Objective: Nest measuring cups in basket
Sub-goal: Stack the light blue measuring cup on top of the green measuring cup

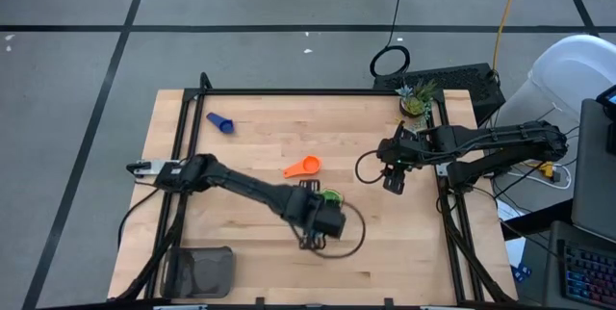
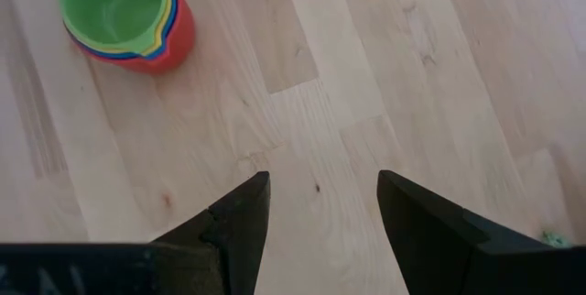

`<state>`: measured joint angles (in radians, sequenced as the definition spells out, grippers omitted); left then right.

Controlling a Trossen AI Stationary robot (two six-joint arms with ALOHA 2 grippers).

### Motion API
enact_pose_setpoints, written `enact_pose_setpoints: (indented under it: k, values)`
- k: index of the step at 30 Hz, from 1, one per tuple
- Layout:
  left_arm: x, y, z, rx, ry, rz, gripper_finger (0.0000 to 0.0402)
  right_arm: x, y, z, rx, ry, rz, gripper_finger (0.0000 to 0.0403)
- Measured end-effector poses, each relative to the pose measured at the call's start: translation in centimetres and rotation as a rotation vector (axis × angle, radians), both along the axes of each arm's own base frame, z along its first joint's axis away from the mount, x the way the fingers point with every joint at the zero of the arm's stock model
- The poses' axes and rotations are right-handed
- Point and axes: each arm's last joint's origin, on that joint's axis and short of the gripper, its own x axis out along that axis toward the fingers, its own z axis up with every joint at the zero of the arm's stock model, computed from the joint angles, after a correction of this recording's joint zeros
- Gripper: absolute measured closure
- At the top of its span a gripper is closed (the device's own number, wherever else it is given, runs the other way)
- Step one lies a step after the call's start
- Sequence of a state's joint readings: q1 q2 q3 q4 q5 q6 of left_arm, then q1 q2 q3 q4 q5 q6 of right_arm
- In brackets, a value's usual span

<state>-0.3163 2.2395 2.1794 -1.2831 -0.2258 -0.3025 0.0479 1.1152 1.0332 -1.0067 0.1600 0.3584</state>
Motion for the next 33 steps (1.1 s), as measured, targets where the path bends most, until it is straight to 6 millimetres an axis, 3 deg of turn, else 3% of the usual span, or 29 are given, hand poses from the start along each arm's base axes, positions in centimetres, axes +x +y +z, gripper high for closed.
enact_pose_setpoints:
  k: [5,11,20,33]
  values:
    - [1.4,2.7,1.7,-0.007,-0.128,0.149,0.0394,0.1,0.0,0.1,0.0,-0.016,0.002,0.0206]
    - [3.0,5.1,1.5,-0.06,-0.245,0.283,0.0394,0.1,0.0,0.1,-0.002,-0.015,0.006,0.0206]
    - [3.0,6.0,-0.3,-0.106,-0.233,0.487,0.0394,0.2,0.0,0.1,-0.013,-0.018,0.03,0.0206]
    - [1.9,6.3,-0.8,-0.129,-0.151,0.704,0.0394,0.3,0.0,0.2,-0.052,-0.018,0.118,0.0206]
